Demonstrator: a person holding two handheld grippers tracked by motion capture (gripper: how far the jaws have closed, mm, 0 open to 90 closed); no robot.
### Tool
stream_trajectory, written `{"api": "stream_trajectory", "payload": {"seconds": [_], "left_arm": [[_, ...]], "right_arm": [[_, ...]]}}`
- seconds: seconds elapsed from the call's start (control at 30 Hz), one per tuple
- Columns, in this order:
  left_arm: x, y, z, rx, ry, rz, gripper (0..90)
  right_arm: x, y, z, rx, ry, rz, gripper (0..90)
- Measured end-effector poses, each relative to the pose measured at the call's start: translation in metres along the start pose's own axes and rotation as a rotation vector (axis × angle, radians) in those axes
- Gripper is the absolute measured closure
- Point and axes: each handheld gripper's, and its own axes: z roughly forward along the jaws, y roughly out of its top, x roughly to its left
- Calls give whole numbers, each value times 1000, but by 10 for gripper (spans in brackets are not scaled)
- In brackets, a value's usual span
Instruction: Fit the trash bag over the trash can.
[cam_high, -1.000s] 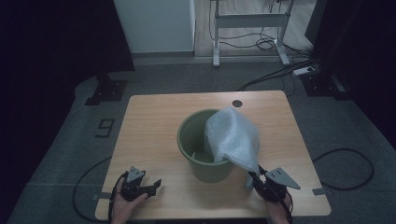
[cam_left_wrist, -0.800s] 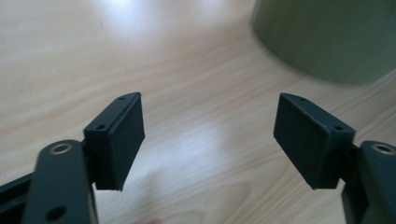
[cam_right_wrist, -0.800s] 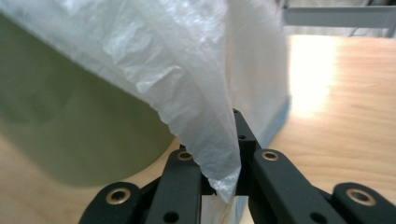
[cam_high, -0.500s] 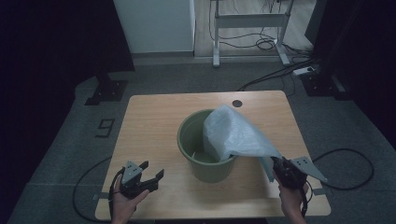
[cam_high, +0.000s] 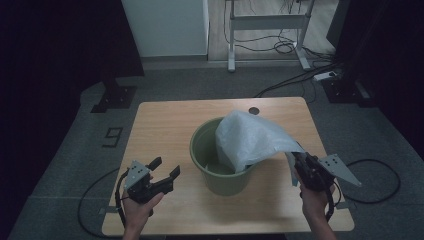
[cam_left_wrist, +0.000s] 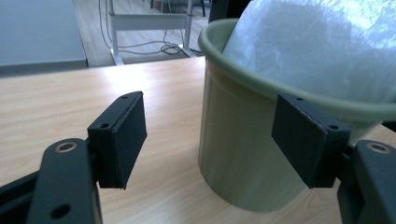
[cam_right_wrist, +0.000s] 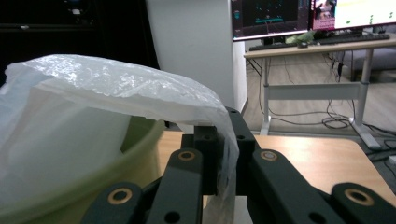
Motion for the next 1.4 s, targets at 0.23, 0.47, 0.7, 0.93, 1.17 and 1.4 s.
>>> {"api": "stream_trajectory", "payload": {"seconds": [0.23, 0.47, 0.7, 0.93, 1.17, 1.4], "left_arm": [[-12, 12, 6, -15, -25, 34, 261], [-24, 19, 13, -37, -45, 42, 258], [-34, 23, 12, -54, -68, 63, 235], [-49, 28, 10, -59, -97, 102, 220], [-61, 33, 14, -63, -118, 133, 218], [-71, 34, 22, -71, -127, 136, 224]], "right_arm": [[13, 12, 6, -8, 30, -26, 849], [33, 22, 11, -8, 87, -58, 842], [49, 23, 14, 3, 125, -93, 839], [61, 15, 13, 22, 157, -104, 838], [74, 8, 10, 29, 204, -115, 833], [87, 4, 10, 31, 247, -158, 823]]}}
